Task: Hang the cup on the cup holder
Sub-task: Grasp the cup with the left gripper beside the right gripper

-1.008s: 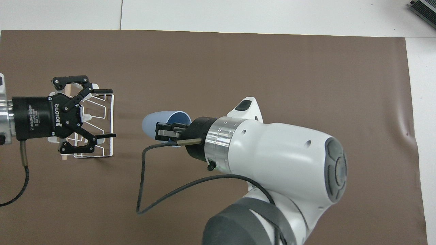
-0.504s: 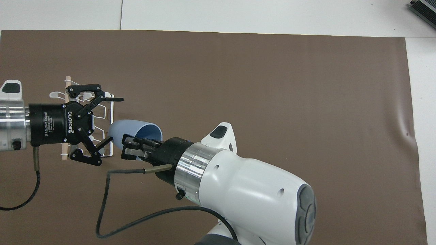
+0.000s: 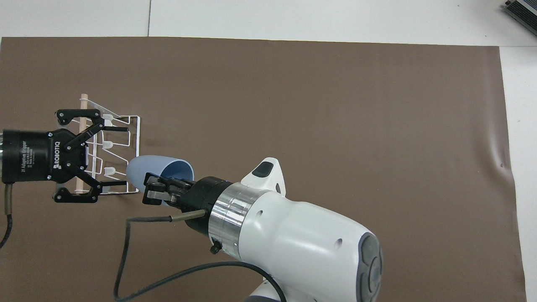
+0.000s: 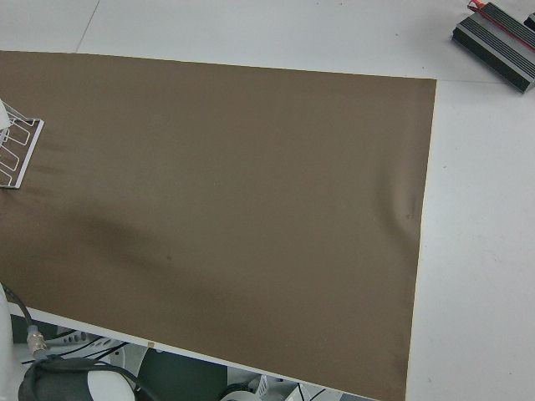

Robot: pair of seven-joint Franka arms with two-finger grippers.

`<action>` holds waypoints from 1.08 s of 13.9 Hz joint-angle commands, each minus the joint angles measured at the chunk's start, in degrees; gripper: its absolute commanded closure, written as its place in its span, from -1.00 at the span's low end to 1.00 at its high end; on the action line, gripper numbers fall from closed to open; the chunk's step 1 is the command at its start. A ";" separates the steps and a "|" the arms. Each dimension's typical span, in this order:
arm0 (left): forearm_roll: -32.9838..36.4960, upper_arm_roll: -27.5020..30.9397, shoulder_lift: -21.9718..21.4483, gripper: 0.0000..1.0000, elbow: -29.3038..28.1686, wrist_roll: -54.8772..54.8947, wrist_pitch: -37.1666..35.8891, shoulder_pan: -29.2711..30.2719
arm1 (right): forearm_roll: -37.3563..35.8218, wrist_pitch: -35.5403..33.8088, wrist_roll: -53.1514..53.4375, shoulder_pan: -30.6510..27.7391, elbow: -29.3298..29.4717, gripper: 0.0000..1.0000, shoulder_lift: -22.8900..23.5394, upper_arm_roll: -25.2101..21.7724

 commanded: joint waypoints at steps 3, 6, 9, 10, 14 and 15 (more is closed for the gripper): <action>0.97 -0.76 0.43 -1.00 0.07 -1.15 0.14 -1.58 | 1.74 0.01 0.84 -0.13 -0.16 1.00 -0.81 0.12; 0.97 -0.94 -0.62 -1.00 -1.87 -1.42 1.03 -2.29 | 1.74 -0.07 0.76 -0.31 -0.16 1.00 -0.73 0.12; 0.97 -0.94 -1.06 -1.00 -3.01 -1.51 1.82 -3.69 | 1.74 -0.16 0.84 -0.31 -0.16 1.00 -0.81 0.12; 0.97 -0.94 -1.15 -1.00 -3.01 -1.69 1.82 -4.13 | 1.74 -0.25 0.84 -0.31 -0.16 1.00 -0.81 0.12; 1.05 -0.50 -0.89 -1.00 -2.13 -0.55 0.42 -3.17 | 1.74 -0.60 0.84 -0.48 -0.25 1.00 -0.81 0.12; 1.05 -0.32 -0.71 -1.00 -1.69 -0.46 -0.72 -3.08 | 1.74 -0.78 0.84 -0.48 -0.25 1.00 -0.81 0.12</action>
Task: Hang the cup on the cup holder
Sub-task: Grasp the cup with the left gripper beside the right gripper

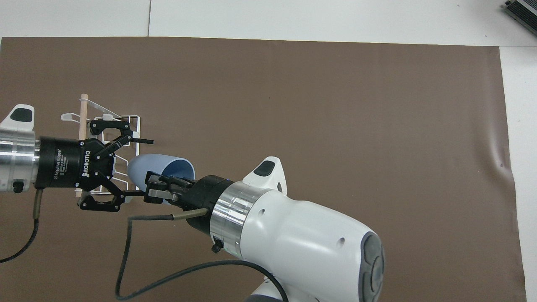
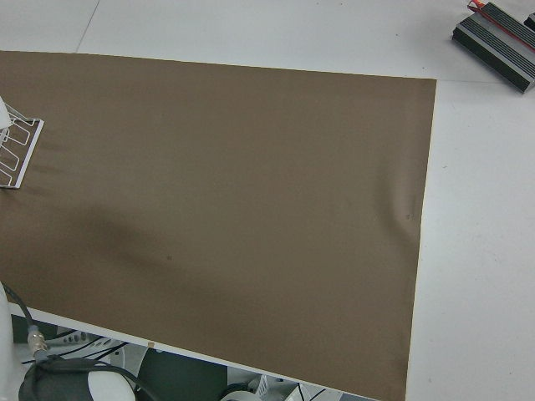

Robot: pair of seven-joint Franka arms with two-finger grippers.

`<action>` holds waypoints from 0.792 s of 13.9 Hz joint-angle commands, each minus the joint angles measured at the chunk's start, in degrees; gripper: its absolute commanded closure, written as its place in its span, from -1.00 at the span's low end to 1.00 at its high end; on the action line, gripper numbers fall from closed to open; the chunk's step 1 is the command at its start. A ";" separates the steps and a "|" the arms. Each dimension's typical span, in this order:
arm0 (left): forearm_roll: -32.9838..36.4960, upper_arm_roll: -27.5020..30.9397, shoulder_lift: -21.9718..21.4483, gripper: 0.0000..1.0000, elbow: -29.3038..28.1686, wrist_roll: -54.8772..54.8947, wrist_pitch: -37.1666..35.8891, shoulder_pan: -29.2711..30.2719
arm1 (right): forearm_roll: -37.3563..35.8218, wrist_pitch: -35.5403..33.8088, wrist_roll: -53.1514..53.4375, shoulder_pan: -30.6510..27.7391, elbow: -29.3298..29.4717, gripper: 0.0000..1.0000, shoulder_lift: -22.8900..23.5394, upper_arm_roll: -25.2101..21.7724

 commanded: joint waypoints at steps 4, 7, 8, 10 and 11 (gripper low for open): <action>2.08 -1.02 -1.28 -1.00 -1.73 -0.72 2.90 -1.68 | 1.64 -0.84 0.72 -0.44 -0.66 1.00 -0.76 0.31; 2.08 -1.11 -1.37 -1.00 -1.82 -0.80 2.72 -1.60 | 1.64 -0.75 0.64 -0.44 -1.02 1.00 -0.76 0.31; 2.08 -1.11 -1.37 -0.98 -1.91 -0.81 2.81 -1.60 | 1.64 -0.75 0.64 -0.44 -1.02 1.00 -0.76 0.31; 2.08 -1.11 -1.54 -0.09 -2.09 -0.72 2.46 -1.25 | 1.64 -0.75 0.64 -0.44 -1.02 1.00 -0.76 0.31; 2.08 -1.11 -1.54 0.64 -2.09 -0.72 2.28 -1.16 | 1.64 -0.75 0.64 -0.44 -1.02 1.00 -0.76 0.31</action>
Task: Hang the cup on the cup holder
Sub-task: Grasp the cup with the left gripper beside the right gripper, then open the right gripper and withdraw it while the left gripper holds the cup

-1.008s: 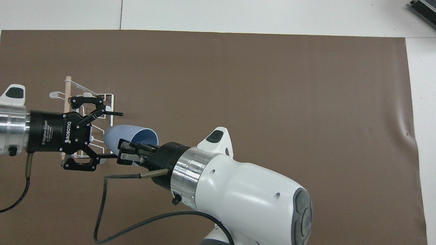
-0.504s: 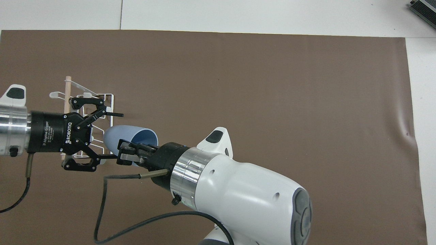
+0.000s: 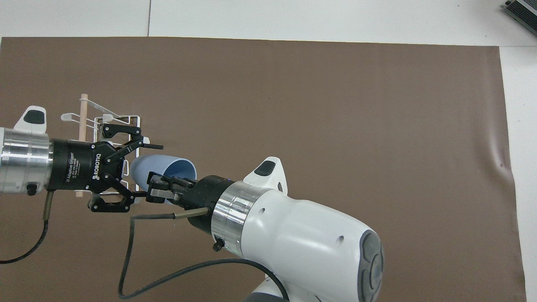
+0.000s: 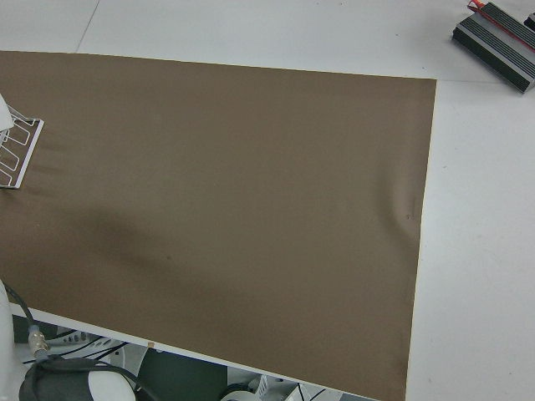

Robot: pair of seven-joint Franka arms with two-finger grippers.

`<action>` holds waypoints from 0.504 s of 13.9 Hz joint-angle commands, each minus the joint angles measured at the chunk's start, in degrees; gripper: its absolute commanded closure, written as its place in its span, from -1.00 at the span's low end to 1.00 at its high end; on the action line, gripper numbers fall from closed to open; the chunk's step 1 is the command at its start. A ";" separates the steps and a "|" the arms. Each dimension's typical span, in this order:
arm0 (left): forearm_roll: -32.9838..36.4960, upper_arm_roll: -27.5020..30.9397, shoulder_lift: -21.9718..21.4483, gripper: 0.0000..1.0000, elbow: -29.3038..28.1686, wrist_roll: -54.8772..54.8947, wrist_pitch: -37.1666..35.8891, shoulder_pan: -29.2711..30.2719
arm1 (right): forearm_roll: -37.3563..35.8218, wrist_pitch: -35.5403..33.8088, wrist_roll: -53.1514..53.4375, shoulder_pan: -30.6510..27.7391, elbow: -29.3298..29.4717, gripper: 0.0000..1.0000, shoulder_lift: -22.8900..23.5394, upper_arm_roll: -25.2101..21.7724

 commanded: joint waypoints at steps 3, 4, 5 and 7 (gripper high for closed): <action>0.59 0.51 -1.32 1.00 -1.37 -0.57 0.96 -0.25 | 1.64 -0.58 0.63 -0.26 -0.63 1.00 -0.79 0.53; 0.59 0.51 -1.32 1.00 -1.37 -0.57 0.61 0.01 | 1.64 -0.58 0.63 -0.26 -0.63 1.00 -0.79 0.53; 0.59 0.60 -1.32 1.00 -1.37 -0.57 0.44 0.28 | 1.64 -0.58 0.63 -0.26 -0.63 1.00 -0.79 0.53; 0.67 0.60 -1.32 1.00 -1.37 -0.57 0.35 0.81 | 1.64 -0.75 0.81 -0.26 -0.63 1.00 -0.79 0.53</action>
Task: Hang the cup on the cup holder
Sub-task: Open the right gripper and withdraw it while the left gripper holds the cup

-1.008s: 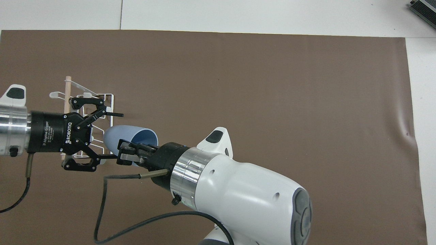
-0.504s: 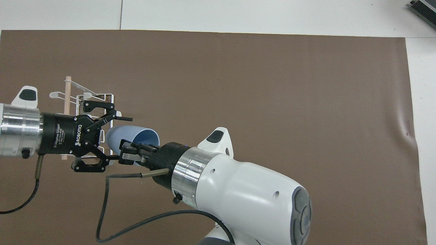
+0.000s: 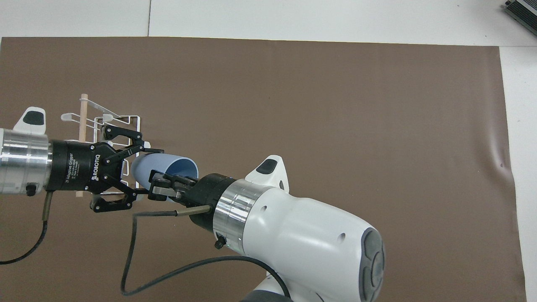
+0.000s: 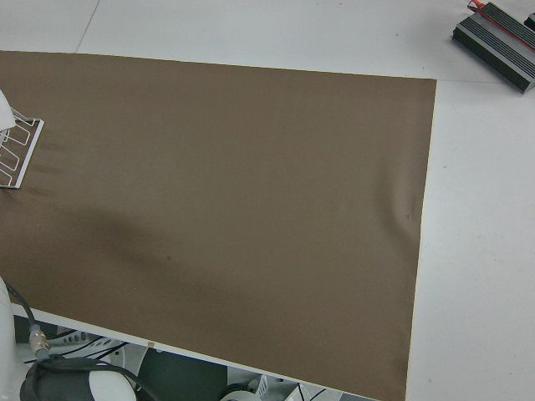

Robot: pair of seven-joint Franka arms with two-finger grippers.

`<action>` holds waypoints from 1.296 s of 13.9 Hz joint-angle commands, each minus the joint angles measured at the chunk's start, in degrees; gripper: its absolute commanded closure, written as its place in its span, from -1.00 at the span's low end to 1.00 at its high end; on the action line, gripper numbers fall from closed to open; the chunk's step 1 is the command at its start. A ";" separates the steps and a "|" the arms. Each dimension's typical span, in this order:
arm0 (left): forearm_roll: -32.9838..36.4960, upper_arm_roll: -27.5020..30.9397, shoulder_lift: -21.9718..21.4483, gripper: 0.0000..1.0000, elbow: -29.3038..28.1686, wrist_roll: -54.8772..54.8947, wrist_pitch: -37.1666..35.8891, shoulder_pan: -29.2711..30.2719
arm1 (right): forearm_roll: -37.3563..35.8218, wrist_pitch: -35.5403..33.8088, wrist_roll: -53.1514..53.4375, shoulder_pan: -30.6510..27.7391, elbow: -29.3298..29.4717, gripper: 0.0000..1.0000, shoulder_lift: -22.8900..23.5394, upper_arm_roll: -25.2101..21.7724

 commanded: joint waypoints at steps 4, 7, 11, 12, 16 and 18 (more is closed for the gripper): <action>1.73 0.59 -1.27 1.00 -1.15 -0.51 0.50 0.77 | 1.64 -1.36 0.81 -0.64 -0.54 -0.71 -0.76 0.45; 4.72 0.59 -1.18 1.00 -0.97 -0.86 0.59 0.77 | 1.73 -1.36 0.90 -0.73 -0.54 -0.73 -0.76 0.45; 17.69 0.50 -0.40 1.00 1.83 -1.47 1.20 0.16 | 1.56 -1.71 0.72 -0.90 -0.54 -0.72 -0.76 0.37; 23.48 0.24 -0.31 1.00 2.19 -2.96 1.46 -0.28 | 0.86 -3.10 0.02 -1.69 -0.45 -0.71 -0.76 0.28; 36.95 -1.61 0.22 1.00 2.19 -4.81 6.46 -0.28 | -5.72 -13.03 -11.20 -6.52 0.69 -0.71 -0.76 0.19; 47.74 -4.32 0.66 1.00 2.19 -10.24 12.42 -0.37 | -8.71 -18.47 -18.41 -9.07 1.74 -0.71 -0.76 0.10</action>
